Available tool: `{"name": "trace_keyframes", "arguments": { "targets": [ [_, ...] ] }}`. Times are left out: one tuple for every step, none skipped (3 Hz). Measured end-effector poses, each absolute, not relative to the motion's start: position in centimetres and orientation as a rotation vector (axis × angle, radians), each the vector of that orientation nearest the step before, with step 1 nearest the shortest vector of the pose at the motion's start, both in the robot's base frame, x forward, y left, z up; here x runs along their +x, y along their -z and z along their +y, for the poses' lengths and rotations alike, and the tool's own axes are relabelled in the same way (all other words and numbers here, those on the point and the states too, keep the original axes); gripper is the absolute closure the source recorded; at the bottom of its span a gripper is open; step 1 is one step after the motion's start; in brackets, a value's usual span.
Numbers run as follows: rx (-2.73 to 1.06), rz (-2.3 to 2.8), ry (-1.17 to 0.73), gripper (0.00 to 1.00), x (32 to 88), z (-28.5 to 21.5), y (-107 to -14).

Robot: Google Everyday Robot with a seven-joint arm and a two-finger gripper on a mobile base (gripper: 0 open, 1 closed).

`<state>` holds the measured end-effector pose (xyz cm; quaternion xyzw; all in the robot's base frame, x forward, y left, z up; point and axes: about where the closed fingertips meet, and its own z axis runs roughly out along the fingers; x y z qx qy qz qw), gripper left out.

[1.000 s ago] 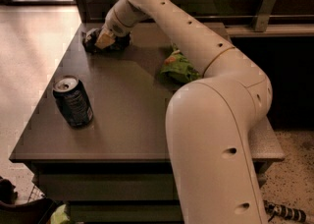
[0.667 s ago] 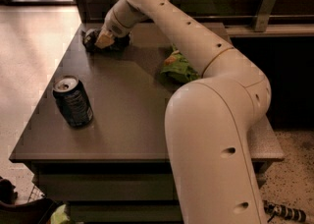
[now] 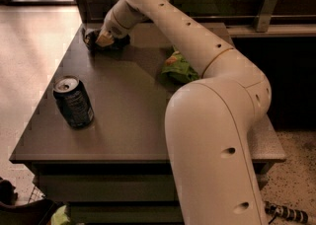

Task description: Pick blue chip bag

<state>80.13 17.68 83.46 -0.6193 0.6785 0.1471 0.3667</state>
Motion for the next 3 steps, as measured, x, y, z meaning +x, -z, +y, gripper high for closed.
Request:
{"name": "trace_keyframes", "arguments": {
  "targets": [
    [-1.591,1.743,-0.378,1.0,80.13,17.68,-83.55],
    [-1.591,1.743,-0.378,1.0,80.13,17.68,-83.59],
    [-1.591,1.743,-0.378,1.0,80.13,17.68,-83.59]
  ]
}}
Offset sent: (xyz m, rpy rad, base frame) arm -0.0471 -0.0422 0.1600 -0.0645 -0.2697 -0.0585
